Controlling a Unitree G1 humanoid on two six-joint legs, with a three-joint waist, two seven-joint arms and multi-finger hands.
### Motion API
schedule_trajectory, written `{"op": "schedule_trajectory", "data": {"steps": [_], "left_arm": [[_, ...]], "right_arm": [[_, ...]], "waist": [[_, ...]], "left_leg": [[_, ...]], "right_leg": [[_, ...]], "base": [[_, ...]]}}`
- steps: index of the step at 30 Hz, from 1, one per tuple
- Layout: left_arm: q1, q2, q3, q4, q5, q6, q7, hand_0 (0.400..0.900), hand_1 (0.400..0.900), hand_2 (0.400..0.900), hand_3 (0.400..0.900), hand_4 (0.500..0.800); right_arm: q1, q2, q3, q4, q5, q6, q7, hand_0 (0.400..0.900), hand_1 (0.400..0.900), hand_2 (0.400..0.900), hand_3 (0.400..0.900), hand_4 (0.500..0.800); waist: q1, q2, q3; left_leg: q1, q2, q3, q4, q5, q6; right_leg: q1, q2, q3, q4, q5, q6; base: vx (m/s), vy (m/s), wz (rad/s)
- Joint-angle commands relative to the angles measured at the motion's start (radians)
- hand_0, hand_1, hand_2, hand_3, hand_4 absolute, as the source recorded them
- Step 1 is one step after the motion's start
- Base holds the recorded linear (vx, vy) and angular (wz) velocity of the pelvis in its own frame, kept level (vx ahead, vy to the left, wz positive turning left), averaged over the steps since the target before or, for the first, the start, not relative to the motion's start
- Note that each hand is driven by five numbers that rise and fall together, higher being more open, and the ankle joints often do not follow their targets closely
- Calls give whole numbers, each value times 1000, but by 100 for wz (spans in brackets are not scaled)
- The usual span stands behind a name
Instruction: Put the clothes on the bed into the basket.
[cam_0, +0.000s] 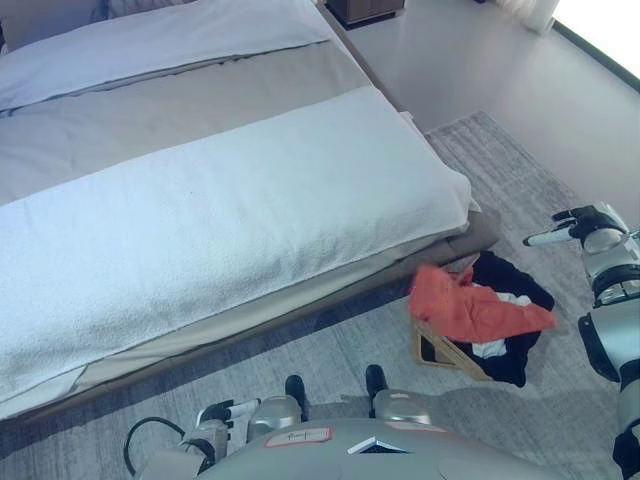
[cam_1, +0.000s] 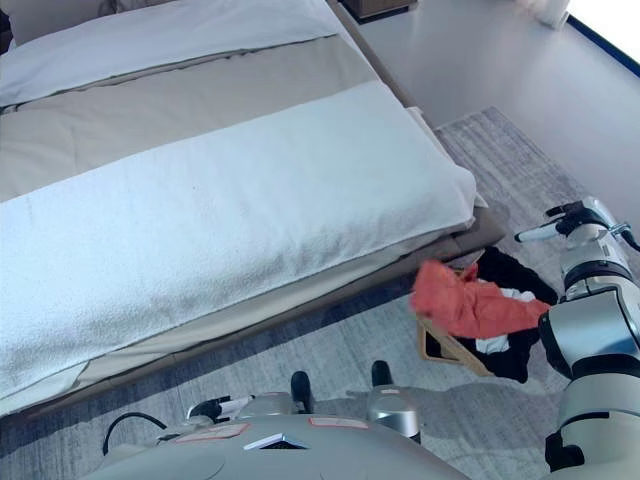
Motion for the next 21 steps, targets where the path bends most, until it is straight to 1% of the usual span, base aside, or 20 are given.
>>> {"op": "schedule_trajectory", "data": {"steps": [1, 8, 11, 13, 15, 16, 18, 21], "left_arm": [[-53, 54, -28, 60, 38, -3, 9, 900, 900, 900, 900, 800], [-53, 59, -17, 60, 47, 1, 6, 900, 900, 900, 900, 800], [-52, 57, -1, 58, 50, 0, 10, 900, 900, 900, 900, 800], [-48, 51, 17, 58, 48, -2, 14, 900, 900, 900, 900, 800], [-44, 49, 36, 58, 50, -6, 18, 900, 900, 900, 900, 800], [-47, 43, 40, 59, 54, -6, 18, 900, 900, 900, 900, 800], [-46, 43, 38, 65, 86, -3, 14, 900, 900, 900, 900, 800], [-53, 41, 23, 78, 126, 3, 13, 900, 900, 900, 900, 800]], "right_arm": [[-119, -37, 43, 75, -27, -11, -43, 900, 900, 900, 900, 800], [-35, -31, -23, 87, -12, -8, -48, 900, 900, 900, 900, 800], [81, 2, -111, 53, 37, -19, -85, 900, 900, 900, 900, 800], [199, 63, -209, -8, 127, -41, -133, 900, 900, 900, 900, 800], [327, 133, -306, -52, 220, -69, -154, 900, 900, 900, 900, 800], [384, 182, -352, -60, 272, -80, -169, 900, 900, 900, 900, 800], [476, 269, -361, -43, 270, -87, -165, 900, 900, 900, 900, 800], [564, 385, -358, -10, 276, -81, -152, 900, 900, 900, 900, 800]], "waist": [[3, -55, -8], [7, -56, -17], [4, -50, -18], [-1, -44, -19], [-4, -38, -21], [-7, -34, -22], [-7, -29, -25], [-11, -23, -32]], "left_leg": [[6, 9, -63, -4, -33, -18], [8, 9, -66, -4, -36, -17], [11, 9, -66, -4, -38, -15], [11, 8, -65, -4, -40, -13], [12, 8, -65, -4, -42, -11], [12, 8, -66, -4, -42, -10], [12, 8, -68, -4, -43, -8], [10, 9, -73, -4, -43, -8]], "right_leg": [[14, -72, -68, 36, -6, 44], [26, -72, -76, 29, -9, 42], [29, -73, -77, 28, -9, 43], [30, -73, -76, 26, -11, 43], [30, -72, -79, 26, -14, 44], [31, -72, -82, 25, -15, 44], [32, -71, -88, 22, -17, 43], [34, -70, -95, 20, -20, 42]], "base": [[8, -16, 5], [1, -2, 0], [0, 0, 0], [0, 0, 0], [0, 0, 0], [2, -4, 6], [2, -7, 10], [7, -8, 13]]}}
